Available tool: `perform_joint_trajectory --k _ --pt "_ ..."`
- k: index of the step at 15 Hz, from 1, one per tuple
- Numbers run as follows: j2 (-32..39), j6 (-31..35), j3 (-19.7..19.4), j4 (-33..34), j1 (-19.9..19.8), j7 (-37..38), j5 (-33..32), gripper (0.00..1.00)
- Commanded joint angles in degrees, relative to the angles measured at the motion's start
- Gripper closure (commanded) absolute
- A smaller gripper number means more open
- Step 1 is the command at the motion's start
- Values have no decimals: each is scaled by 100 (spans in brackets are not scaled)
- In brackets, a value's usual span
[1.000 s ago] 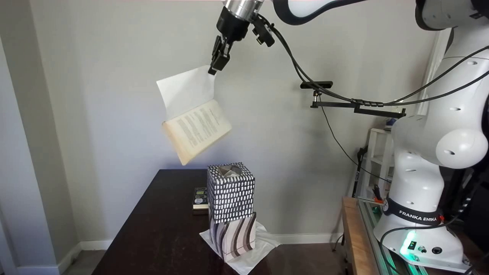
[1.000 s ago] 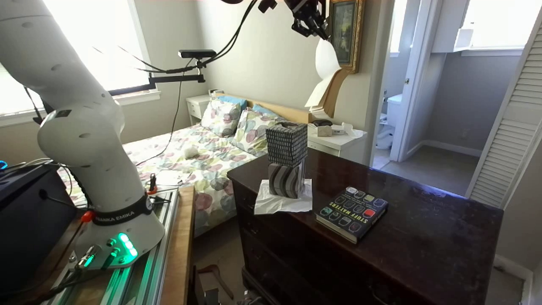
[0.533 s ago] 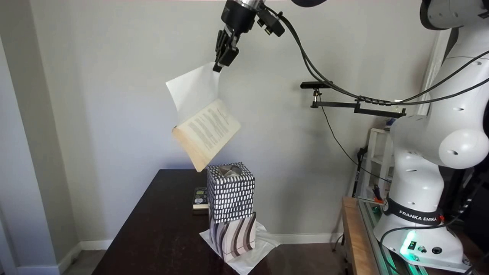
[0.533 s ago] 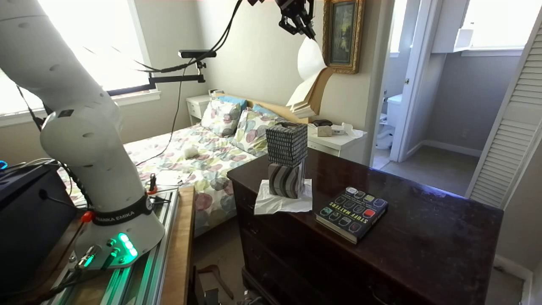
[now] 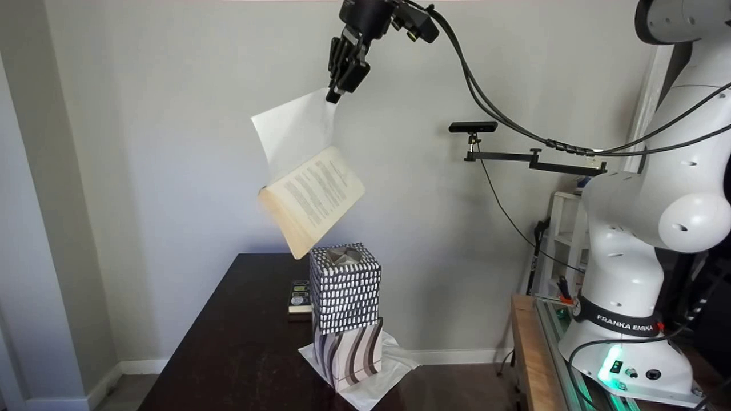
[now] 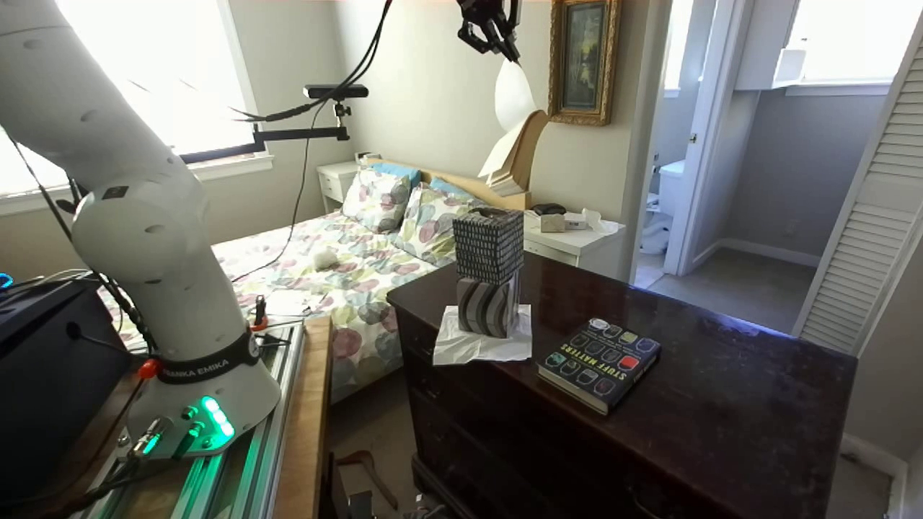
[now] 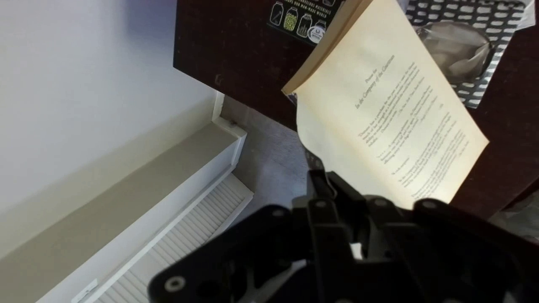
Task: Put the white book on top of the tissue box.
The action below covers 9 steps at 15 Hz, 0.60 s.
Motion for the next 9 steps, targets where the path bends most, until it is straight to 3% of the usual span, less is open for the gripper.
perform_joint_trajectory --k 1,9 --pt "-93 -259 -51 85 97 -423 362 99" --pt "-82 -745 -142 109 227 -1109 1030 99"
